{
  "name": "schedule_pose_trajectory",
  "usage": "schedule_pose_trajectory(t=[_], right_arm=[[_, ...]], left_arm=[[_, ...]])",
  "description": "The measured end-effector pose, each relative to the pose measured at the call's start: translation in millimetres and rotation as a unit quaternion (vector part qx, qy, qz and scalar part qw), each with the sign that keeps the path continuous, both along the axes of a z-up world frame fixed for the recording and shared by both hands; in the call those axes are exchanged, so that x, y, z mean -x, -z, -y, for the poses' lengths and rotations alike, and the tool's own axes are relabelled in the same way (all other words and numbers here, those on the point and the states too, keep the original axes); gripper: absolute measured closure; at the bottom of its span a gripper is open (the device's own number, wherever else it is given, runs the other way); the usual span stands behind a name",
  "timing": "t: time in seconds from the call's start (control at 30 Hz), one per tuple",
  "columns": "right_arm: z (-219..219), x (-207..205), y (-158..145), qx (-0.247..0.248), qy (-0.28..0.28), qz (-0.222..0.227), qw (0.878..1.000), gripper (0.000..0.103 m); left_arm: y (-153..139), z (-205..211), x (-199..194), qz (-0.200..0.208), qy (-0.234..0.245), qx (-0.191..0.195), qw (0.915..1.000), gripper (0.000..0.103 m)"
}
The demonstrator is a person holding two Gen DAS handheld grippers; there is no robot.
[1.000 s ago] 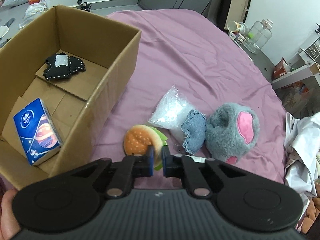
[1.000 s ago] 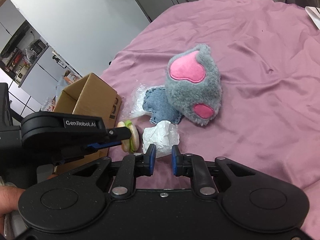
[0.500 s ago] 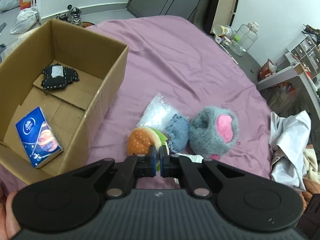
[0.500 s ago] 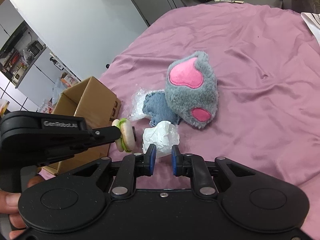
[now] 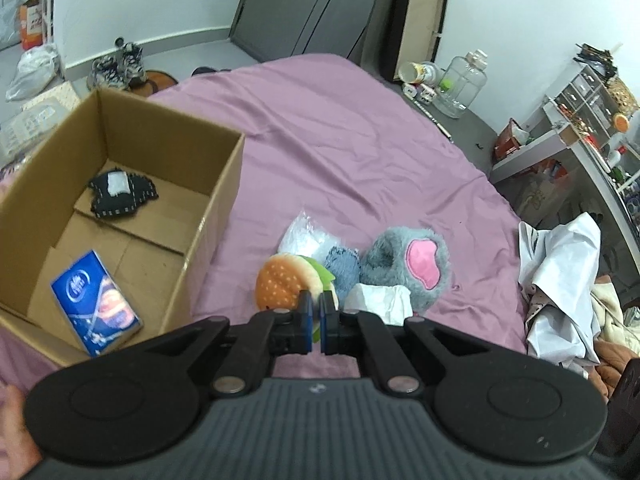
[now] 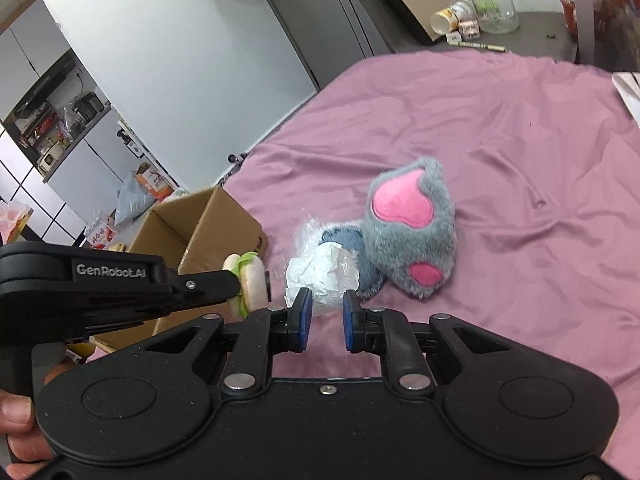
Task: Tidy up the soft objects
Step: 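Carry the burger plush with the left tool while the right tool carries the tissue ball to the box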
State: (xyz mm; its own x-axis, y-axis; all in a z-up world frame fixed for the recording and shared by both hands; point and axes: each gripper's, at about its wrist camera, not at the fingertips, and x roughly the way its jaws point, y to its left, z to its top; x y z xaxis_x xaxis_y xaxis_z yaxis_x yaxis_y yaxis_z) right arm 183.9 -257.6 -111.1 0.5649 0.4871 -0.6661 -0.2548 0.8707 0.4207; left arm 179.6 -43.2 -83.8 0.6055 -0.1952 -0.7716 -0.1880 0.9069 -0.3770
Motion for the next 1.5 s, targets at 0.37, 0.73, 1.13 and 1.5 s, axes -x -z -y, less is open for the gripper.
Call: schedule_pose_trajectory(t=[0.37, 0.73, 1.13, 1.5], right_arm=[[-11, 10, -27, -0.023, 0.013, 0.043, 0.999, 0.087], [-29, 21, -46, -0.041, 0.026, 0.074, 0.996, 0.087], [-65, 25, -46, -0.041, 0.026, 0.069, 0.996, 0.087], [-100, 18, -42, -0.051, 0.005, 0.065, 0.997, 0.087]], left_arm=[[-26, -23, 10, 0.034, 0.031, -0.013, 0.9989, 0.101], [-48, -57, 21, 0.059, 0.047, -0.040, 0.9963, 0.101], [-41, -104, 27, 0.064, 0.041, -0.082, 0.9937, 0.103], [-25, -133, 20, 0.049, 0.021, -0.077, 0.9956, 0.100]])
